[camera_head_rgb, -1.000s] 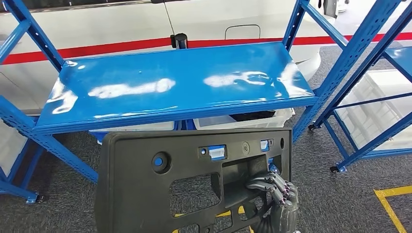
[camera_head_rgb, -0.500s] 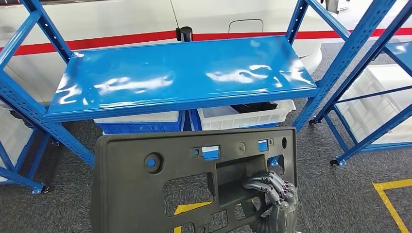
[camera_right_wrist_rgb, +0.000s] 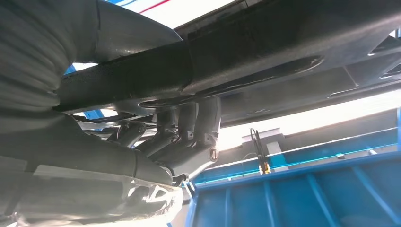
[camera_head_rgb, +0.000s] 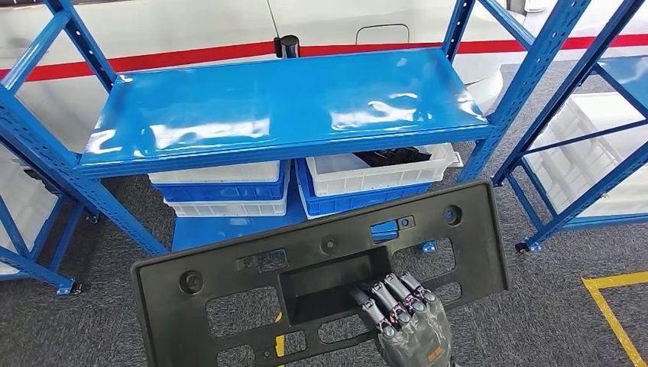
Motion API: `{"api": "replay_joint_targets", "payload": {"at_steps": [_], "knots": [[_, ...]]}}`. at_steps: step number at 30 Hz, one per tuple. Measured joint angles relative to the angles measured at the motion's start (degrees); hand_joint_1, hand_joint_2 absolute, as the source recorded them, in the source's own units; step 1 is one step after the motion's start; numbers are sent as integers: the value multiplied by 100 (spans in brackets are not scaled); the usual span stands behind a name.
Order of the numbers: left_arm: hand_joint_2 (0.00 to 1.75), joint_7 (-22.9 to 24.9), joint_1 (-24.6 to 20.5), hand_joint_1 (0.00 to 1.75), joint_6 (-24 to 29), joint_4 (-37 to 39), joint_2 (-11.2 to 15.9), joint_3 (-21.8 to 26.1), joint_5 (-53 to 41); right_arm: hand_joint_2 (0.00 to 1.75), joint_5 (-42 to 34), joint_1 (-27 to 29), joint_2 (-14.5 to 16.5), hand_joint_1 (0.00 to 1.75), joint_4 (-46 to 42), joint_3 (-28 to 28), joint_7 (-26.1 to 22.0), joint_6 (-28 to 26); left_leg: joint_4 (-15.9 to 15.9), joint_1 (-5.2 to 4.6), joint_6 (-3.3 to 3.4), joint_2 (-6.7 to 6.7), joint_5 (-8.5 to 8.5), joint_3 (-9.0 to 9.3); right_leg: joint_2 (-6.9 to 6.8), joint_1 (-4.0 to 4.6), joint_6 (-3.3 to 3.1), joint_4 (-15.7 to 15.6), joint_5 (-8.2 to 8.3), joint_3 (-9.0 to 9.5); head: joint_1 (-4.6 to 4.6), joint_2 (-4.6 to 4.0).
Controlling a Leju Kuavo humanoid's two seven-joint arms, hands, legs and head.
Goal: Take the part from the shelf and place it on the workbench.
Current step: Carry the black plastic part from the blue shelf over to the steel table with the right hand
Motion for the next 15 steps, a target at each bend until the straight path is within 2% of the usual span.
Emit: {"api": "replay_joint_targets", "payload": {"at_steps": [2,4,5,6,8,9,10,11,12,14,15], "knots": [[175,-2,1,0,0,0,-2,0,1,175,44,18,20,175,-25,-28,28,-2,-72,-25,56,-3,3,-16,0,10,85,2,52,-45,4,0],[175,-8,-4,0,0,0,-9,0,3,175,238,22,14,175,-52,-36,185,-3,-126,-19,169,22,65,-69,4,11,131,107,-20,-145,10,0],[175,-17,-7,0,0,0,-12,1,5,175,376,14,-7,175,-62,-28,323,-3,-150,-13,238,34,112,-106,7,10,124,293,-157,-237,20,0],[175,-31,-9,0,-2,0,-13,1,9,175,503,2,-44,175,-69,-17,490,-4,-159,-14,288,46,154,-150,8,1,99,603,-360,-362,27,-1],[175,-59,-8,0,-10,0,-11,2,16,175,643,-35,-145,175,-70,10,795,-4,-155,-35,337,57,228,-253,10,-7,77,1337,-729,-607,40,-1],[175,-68,-6,0,-15,0,-11,2,19,175,674,-57,-204,175,-69,26,910,-4,-152,-43,338,64,266,-304,9,-9,102,1561,-802,-649,40,-1],[175,-73,-4,0,-20,0,-13,2,20,175,691,-81,-259,175,-68,46,990,-4,-147,-48,331,67,301,-350,9,-10,147,1573,-775,-587,41,-1],[175,-75,-4,0,-24,0,-14,2,20,175,703,-105,-315,175,-68,72,1058,-4,-143,-50,320,69,333,-388,9,-10,198,1360,-674,-413,40,-1],[175,-76,-4,0,-27,0,-16,2,19,175,711,-132,-367,175,-69,99,1118,-4,-137,-50,304,69,362,-418,8,-12,240,954,-542,-140,41,-1],[175,-79,-6,0,-33,0,-20,2,18,175,715,-190,-458,175,-72,154,1212,-4,-122,-67,253,68,416,-470,12,7,241,135,-378,370,39,-1],[175,-81,-6,0,-35,0,-21,2,17,175,714,-212,-494,175,-74,179,1242,-4,-111,-74,221,69,445,-488,17,22,217,-95,-349,484,39,-1]]}}
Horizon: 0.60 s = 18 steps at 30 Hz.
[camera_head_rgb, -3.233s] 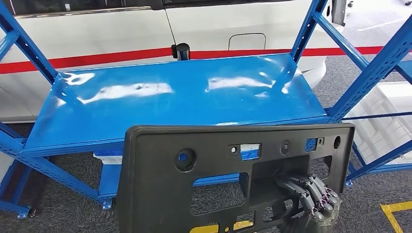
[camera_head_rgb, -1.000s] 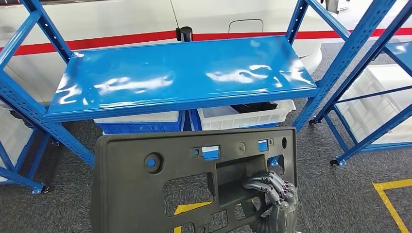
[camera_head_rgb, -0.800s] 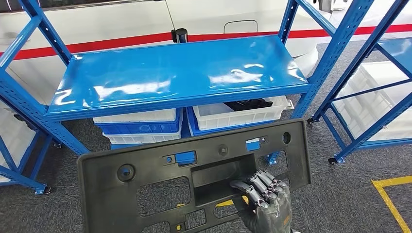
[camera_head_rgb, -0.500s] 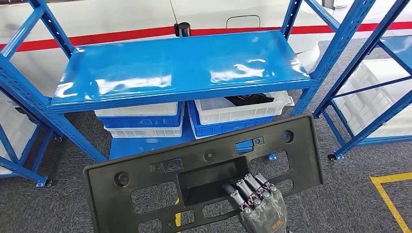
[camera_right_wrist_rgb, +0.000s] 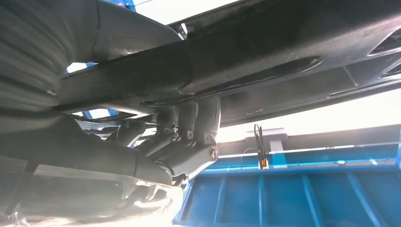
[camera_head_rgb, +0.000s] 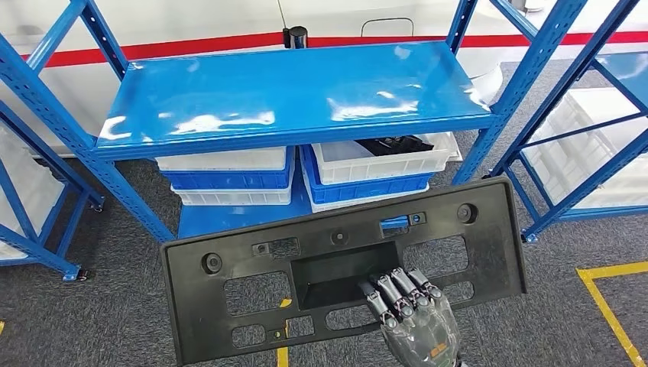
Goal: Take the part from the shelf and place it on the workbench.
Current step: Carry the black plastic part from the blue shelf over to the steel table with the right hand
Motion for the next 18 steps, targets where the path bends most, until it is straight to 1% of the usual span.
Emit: {"api": "replay_joint_targets", "payload": {"at_steps": [1,2,3,4,5,6,7,8,9,10,11,12,13,14,15,16,17,18], "knots": [[175,-2,0,0,-1,0,-1,0,0,175,0,-14,-29,175,-2,22,19,0,6,-7,-34,1,29,-17,5,18,-30,-68,1,6,-3,0],[175,-2,1,0,-1,0,-1,0,0,175,1,-18,-52,175,-5,43,28,0,9,-7,-67,1,58,-27,9,19,-60,-56,28,-43,-6,0],[175,-3,1,0,-1,0,2,0,0,175,1,-24,-72,175,-7,59,37,0,28,0,-96,-6,57,-48,8,-12,-94,-64,49,-81,-3,1],[175,-3,2,0,-1,0,5,0,0,175,2,-31,-88,175,-9,70,43,0,92,9,-127,-17,-14,-87,4,-38,-147,-65,80,-102,-10,1],[175,-3,3,0,-1,0,8,0,0,175,2,-38,-100,175,-10,79,47,0,241,21,-156,-28,-161,-153,-3,-64,-207,-71,118,-119,-21,1],[175,-3,4,0,0,0,10,0,0,175,2,-44,-111,175,-11,85,51,0,505,36,-187,-37,-381,-257,-11,-74,-259,-70,155,-143,-32,1],[175,-3,5,0,0,0,9,-1,0,175,2,-46,-122,175,-12,93,54,0,866,44,-220,-42,-630,-385,-18,-59,-297,-64,189,-180,-46,0],[175,-3,6,0,0,0,8,-1,0,175,2,-46,-134,175,-11,103,57,0,1232,52,-246,-42,-823,-505,-24,-49,-316,-53,218,-227,-51,0],[175,-3,7,0,0,0,8,-2,0,175,2,-46,-147,175,-11,115,68,0,1496,57,-264,-41,-922,-573,-26,-40,-317,-38,243,-278,-51,0],[175,-3,8,0,0,0,8,-2,0,175,2,-46,-160,175,-11,128,87,0,1569,59,-270,-41,-905,-550,-27,-36,-313,-19,264,-323,-52,0],[175,-4,8,0,0,0,9,-2,0,175,2,-46,-173,175,-12,141,116,0,1412,60,-265,-41,-785,-417,-26,-35,-308,-1,278,-359,-52,0],[175,-5,8,0,0,0,10,-1,0,175,2,-47,-187,175,-13,158,151,0,1065,60,-247,-42,-606,-191,-25,-35,-301,15,288,-382,-54,0],[175,-7,6,0,-1,0,15,-1,1,175,2,-49,-201,175,-13,179,188,0,666,56,-219,-51,-478,58,-24,-32,-292,25,299,-401,-52,0],[175,-10,7,0,-1,0,19,-1,2,175,2,-59,-217,175,-13,202,232,0,321,42,-186,-61,-387,255,-24,-25,-269,32,313,-420,-50,0],[175,-14,7,0,-1,0,22,-1,5,175,-2,-74,-234,175,-13,229,278,0,95,25,-156,-70,-351,375,-25,-21,-239,37,333,-440,-51,0],[175,-19,7,0,0,0,25,-1,11,175,-10,-92,-253,175,-13,258,327,0,3,5,-131,-78,-364,410,-26,-20,-202,35,357,-461,-49,0],[175,-22,10,0,2,0,26,-1,22,175,-20,-111,-273,175,-13,289,371,-1,-33,-13,-104,-77,-341,398,-26,-20,-160,25,385,-475,-51,0],[175,-23,10,0,5,0,24,-1,32,175,-30,-123,-291,175,-13,320,401,-1,-77,-1,-60,-67,-306,394,-27,-20,-125,20,391,-492,-51,0]]}}
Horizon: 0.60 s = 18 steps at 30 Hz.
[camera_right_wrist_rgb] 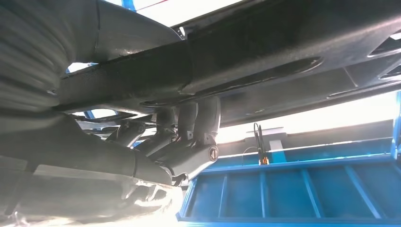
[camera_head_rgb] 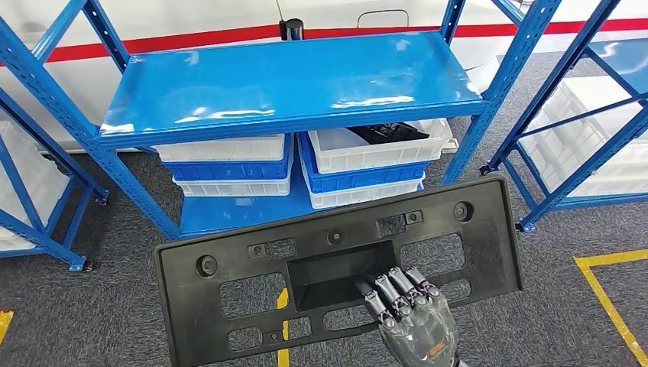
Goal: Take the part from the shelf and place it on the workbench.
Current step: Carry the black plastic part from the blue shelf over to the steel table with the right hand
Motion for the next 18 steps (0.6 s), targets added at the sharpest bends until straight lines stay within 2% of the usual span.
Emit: {"api": "replay_joint_targets", "payload": {"at_steps": [2,3,5,6,7,8,10,11,12,13,15,17,18], "knots": [[175,1,-4,0,5,0,-3,1,13,175,-15,-19,-37,175,1,46,33,-1,-100,25,106,21,94,-16,9,8,20,156,-127,-104,9,0],[175,4,-7,0,6,0,-4,1,13,175,-21,-28,-56,175,5,61,47,-1,-134,39,148,34,139,-35,13,6,2,410,-283,-224,21,0],[175,22,-5,0,6,0,1,1,9,175,-41,-39,-93,175,23,80,78,-1,-133,34,172,48,188,-113,20,-16,-27,1159,-637,-543,39,0],[175,32,0,0,6,0,2,1,3,175,-51,-38,-113,175,36,84,91,-1,-127,35,167,55,207,-149,20,-30,-9,1466,-744,-660,45,0],[175,39,5,0,6,0,2,1,-8,175,-61,-34,-131,175,47,85,101,-1,-120,37,159,60,221,-177,19,-48,35,1582,-761,-679,46,0],[175,41,9,0,5,0,-1,1,-20,175,-67,-31,-148,175,55,86,108,-1,-109,42,148,61,231,-194,18,-67,99,1460,-679,-581,51,0],[175,42,8,0,3,0,-7,1,-38,175,-70,-25,-173,175,62,90,119,-1,-78,53,116,58,232,-211,18,-115,232,705,-371,-164,56,0],[175,42,5,0,2,0,-4,1,-40,175,-71,-22,-183,175,62,94,122,-1,-39,45,90,55,234,-243,23,-119,266,346,-247,11,64,0],[175,43,3,0,2,0,-1,1,-43,175,-72,-17,-192,175,62,99,128,-1,1,32,56,51,243,-292,31,-114,275,123,-180,101,72,0],[175,46,4,0,1,0,4,1,-46,175,-73,-3,-204,175,62,105,140,-1,35,17,22,47,258,-344,41,-106,267,46,-167,110,72,1],[175,54,12,0,0,1,10,1,-54,175,-73,28,-228,175,61,121,167,-1,69,12,-39,42,288,-420,53,-103,240,73,-153,57,67,1],[175,57,18,0,-1,1,16,0,-56,175,-72,44,-241,175,60,136,179,-1,207,34,-92,38,145,-492,47,-131,196,75,-126,37,58,0],[175,57,17,0,-2,1,18,-1,-59,175,-71,45,-244,175,60,139,180,-1,437,43,-116,35,-31,-585,37,-139,167,67,-111,28,54,0]]}}
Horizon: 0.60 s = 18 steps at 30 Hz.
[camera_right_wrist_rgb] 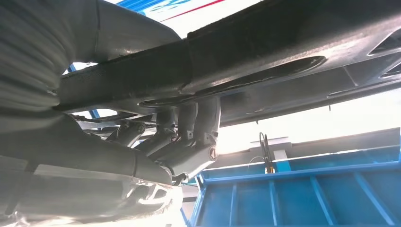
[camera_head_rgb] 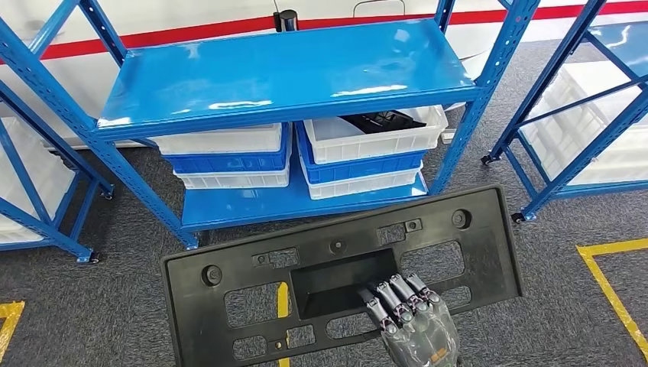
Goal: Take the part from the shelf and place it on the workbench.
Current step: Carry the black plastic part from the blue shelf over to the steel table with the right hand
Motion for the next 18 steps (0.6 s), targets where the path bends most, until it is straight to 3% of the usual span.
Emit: {"api": "replay_joint_targets", "payload": {"at_steps": [2,3,4,5,6,7,9,13,15,18], "knots": [[175,2,0,0,-2,-1,-2,-1,-7,175,8,5,-7,175,-1,1,10,0,773,5,-35,-3,-435,-302,-23,26,-41,1,17,-20,-6,0],[175,3,2,0,-3,-1,-2,-1,-10,175,13,8,-12,175,-1,1,19,0,1138,4,-38,-4,-579,-440,-30,47,-47,2,20,-28,-7,0],[175,5,4,0,-3,-1,-2,-1,-12,175,20,12,-17,175,-1,1,30,0,1330,2,-23,-5,-612,-500,-31,69,-56,3,25,-31,-6,0],[175,7,4,0,-3,-1,-2,-1,-14,175,25,14,-22,175,-1,1,38,0,1292,-2,7,-7,-530,-457,-27,92,-61,3,27,-30,-5,0],[175,8,2,0,-3,-1,-1,-1,-15,175,31,14,-27,175,-1,2,46,0,1032,-13,54,-14,-354,-313,-17,115,-66,2,29,-26,-6,0],[175,8,-1,0,-4,-1,1,-1,-15,175,36,14,-30,175,-1,2,50,0,630,-31,121,-29,-139,-110,-6,128,-70,0,31,-24,-5,1],[175,9,-6,0,-4,0,13,-2,-18,175,44,12,-36,175,-1,3,57,0,-8,-75,231,-61,134,203,10,157,-69,9,35,-44,5,1],[175,10,-10,0,-3,-1,13,-3,-27,175,49,11,-43,175,-7,9,73,0,-297,-122,291,-59,223,304,3,153,-13,26,49,-93,-1,0],[175,9,-21,0,-4,-1,7,-2,-27,175,48,5,-46,175,-13,11,83,0,-460,-86,332,-35,272,336,-2,166,-10,275,-142,-217,17,1],[175,9,-27,0,-10,-1,2,-1,-27,175,49,10,-57,175,-10,14,91,0,-497,-66,340,-12,343,254,-4,139,-14,1303,-673,-597,49,1]]}}
